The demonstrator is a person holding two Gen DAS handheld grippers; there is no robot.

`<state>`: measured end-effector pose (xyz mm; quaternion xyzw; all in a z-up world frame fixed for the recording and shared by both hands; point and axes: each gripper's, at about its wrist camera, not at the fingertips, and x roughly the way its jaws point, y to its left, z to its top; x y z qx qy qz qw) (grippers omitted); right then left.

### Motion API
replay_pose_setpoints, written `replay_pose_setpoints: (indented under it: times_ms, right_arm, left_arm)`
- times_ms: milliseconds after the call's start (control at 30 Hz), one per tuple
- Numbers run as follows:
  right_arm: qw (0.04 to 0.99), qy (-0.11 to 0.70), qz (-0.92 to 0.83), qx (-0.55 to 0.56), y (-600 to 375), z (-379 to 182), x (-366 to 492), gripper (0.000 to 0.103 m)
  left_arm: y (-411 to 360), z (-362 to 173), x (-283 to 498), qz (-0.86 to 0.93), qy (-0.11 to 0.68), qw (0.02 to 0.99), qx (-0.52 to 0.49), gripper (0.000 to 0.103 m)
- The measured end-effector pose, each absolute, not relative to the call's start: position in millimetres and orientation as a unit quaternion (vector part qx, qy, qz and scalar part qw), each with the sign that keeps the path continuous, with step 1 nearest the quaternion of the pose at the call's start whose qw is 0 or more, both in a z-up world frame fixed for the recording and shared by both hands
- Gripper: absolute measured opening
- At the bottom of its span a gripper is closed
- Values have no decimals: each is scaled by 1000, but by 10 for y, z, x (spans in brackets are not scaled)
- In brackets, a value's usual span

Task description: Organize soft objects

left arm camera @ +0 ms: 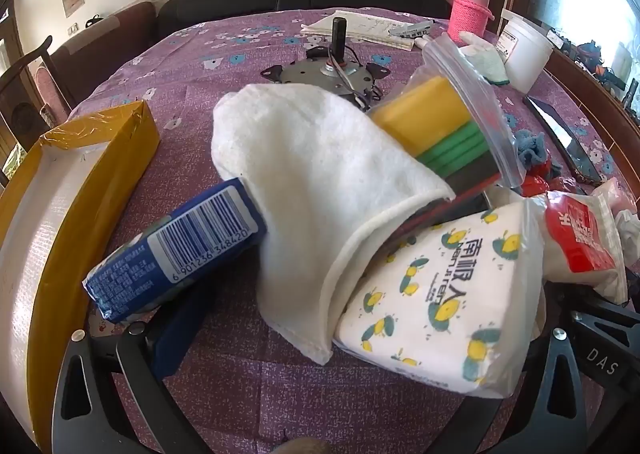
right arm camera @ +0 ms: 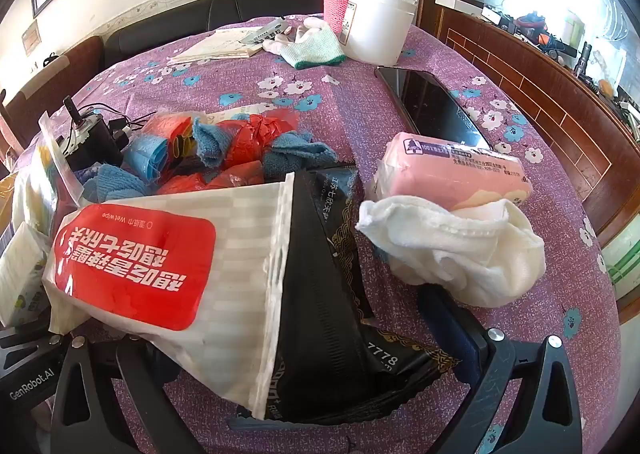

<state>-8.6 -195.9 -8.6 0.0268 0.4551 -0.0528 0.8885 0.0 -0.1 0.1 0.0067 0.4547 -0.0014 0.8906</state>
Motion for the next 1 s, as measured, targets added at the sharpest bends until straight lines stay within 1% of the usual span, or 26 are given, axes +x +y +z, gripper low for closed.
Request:
replay_pose_setpoints:
  times_ms: [1000]
  right_arm:
    - [889,455,-53,26,-1959,-87,-87,102]
  left_arm:
    - [-2,11,-5,-5,457,890,5,103]
